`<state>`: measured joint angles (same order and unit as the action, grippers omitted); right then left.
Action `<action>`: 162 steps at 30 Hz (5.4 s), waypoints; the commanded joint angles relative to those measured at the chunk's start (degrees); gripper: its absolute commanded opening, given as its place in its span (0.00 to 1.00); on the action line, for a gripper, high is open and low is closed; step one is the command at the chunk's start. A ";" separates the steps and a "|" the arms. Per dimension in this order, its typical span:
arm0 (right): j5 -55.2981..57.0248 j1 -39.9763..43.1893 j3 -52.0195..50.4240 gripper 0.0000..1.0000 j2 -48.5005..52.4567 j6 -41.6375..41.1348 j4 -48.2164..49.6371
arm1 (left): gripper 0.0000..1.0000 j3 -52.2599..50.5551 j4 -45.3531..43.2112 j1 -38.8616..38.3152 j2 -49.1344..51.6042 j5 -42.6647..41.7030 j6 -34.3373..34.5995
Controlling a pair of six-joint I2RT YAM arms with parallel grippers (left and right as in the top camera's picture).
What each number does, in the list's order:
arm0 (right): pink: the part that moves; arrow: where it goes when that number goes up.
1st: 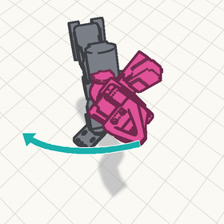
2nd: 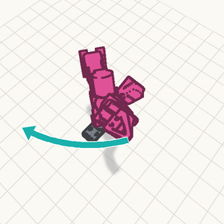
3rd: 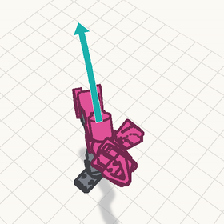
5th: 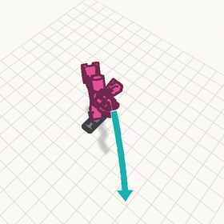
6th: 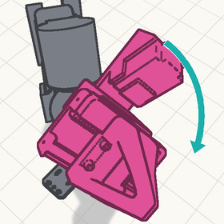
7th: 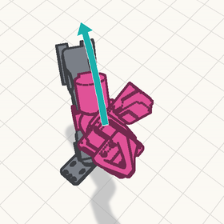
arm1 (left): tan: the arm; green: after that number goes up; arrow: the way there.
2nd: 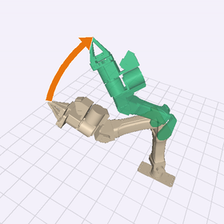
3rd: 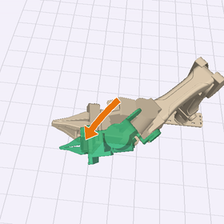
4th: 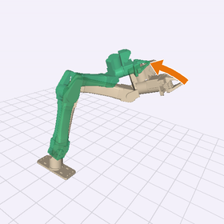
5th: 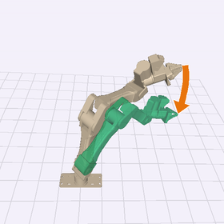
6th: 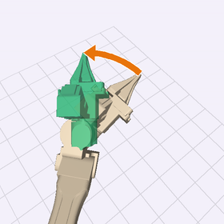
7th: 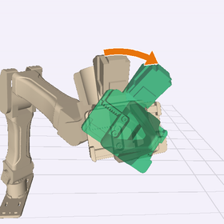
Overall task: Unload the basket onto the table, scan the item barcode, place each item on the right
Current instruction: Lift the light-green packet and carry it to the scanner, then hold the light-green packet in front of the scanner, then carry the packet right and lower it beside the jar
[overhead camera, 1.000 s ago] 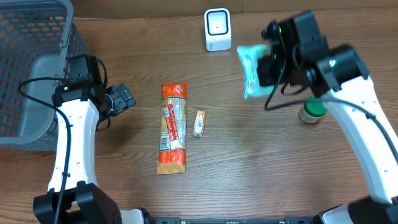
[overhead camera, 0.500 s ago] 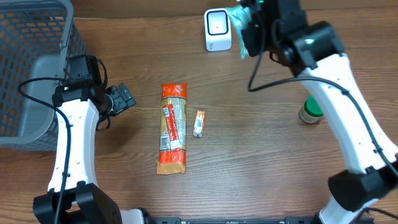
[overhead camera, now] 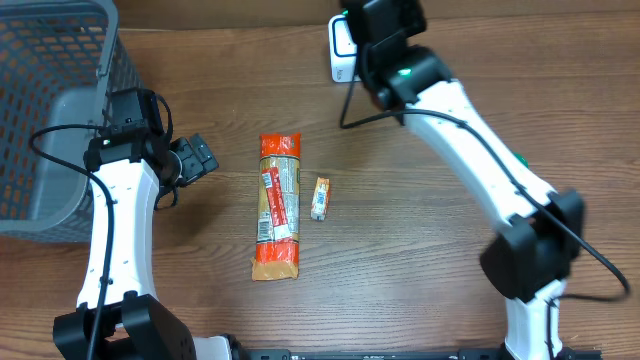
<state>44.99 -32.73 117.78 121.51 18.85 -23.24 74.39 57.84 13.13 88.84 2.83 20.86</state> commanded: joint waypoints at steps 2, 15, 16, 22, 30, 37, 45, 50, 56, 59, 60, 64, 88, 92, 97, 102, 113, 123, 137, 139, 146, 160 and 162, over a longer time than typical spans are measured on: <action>11.74 -1.99 1.49 0.04 6.58 10.88 9.99 | 1.00 -0.02 0.00 -0.02 -0.07 0.35 0.37; 15.28 -3.37 1.49 0.04 23.06 33.86 46.66 | 1.00 -0.02 0.00 -0.02 -0.07 0.35 0.37; 14.88 -3.37 1.49 0.04 24.04 35.54 48.72 | 1.00 -0.02 0.00 -0.02 -0.07 0.35 0.37; 9.40 -3.54 1.49 0.04 27.82 36.70 49.96 | 1.00 -0.02 0.00 -0.02 -0.07 0.35 0.39; 2.47 -3.39 1.49 0.04 28.52 36.83 50.18 | 1.00 -0.02 0.00 -0.02 -0.07 0.35 0.37; -0.98 -1.90 1.49 0.04 28.52 38.23 54.14 | 1.00 -0.02 0.00 -0.02 -0.07 0.35 0.37; -3.21 -1.86 1.46 0.04 28.52 30.29 45.66 | 1.00 -0.02 0.00 -0.02 -0.07 0.35 0.37; -3.15 -1.88 1.46 0.04 28.52 27.39 40.81 | 1.00 -0.02 0.00 -0.02 -0.07 0.37 0.37; -2.49 -1.92 1.46 0.07 28.52 27.41 38.12 | 1.00 -0.02 0.00 -0.02 -0.07 0.35 0.37; -0.63 -1.92 1.49 0.06 28.52 27.41 38.62 | 1.00 -0.02 0.00 -0.02 -0.07 0.37 0.37; 1.07 -1.92 1.49 0.05 28.52 27.10 40.00 | 1.00 -0.02 0.00 -0.02 -0.07 0.35 0.37; 12.24 -1.92 1.51 0.03 27.65 24.00 51.43 | 1.00 -0.02 0.00 -0.02 -0.07 0.35 0.37; -3.76 -0.28 1.51 0.03 -4.02 -26.34 -30.69 | 1.00 -0.02 0.00 -0.02 -0.07 0.35 0.37; -20.02 4.31 1.09 0.04 -3.74 -32.79 -48.04 | 1.00 -0.02 0.00 -0.02 -0.07 0.35 0.37; -33.62 10.84 -4.79 0.04 -3.56 -32.74 -58.82 | 1.00 -0.02 0.00 -0.02 -0.07 0.37 0.37; -34.40 15.39 -14.27 0.04 -3.56 -32.79 -60.17 | 1.00 -0.02 0.00 -0.02 -0.07 0.35 0.37; -34.40 16.20 -28.55 0.30 -3.56 -32.79 -49.83 | 1.00 -0.02 0.00 -0.02 -0.07 0.37 0.37; -41.75 16.17 -29.33 0.81 -3.56 -32.76 -44.65 | 1.00 -0.02 0.00 -0.02 -0.07 0.35 0.37; -48.09 16.09 -29.33 0.67 -3.56 -32.83 -44.00 | 1.00 -0.02 0.00 -0.02 -0.07 0.35 0.37; -46.75 16.09 -29.33 0.65 -3.56 -34.23 -43.23 | 1.00 -0.02 0.00 -0.02 -0.07 0.35 0.37; -38.18 15.74 -28.28 0.64 -7.54 -37.27 -42.14 | 1.00 -0.02 0.00 -0.02 -0.07 0.35 0.37; -51.15 11.76 -32.48 0.39 -13.49 -31.87 -39.10 | 1.00 -0.02 0.00 -0.02 -0.07 0.35 0.37; -51.12 11.30 -35.60 0.26 -13.44 -31.89 -36.09 | 1.00 -0.02 0.00 -0.02 -0.07 0.35 0.37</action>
<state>-4.25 -20.78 85.97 108.20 -13.47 -61.36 74.32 57.84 13.13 88.84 2.83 20.86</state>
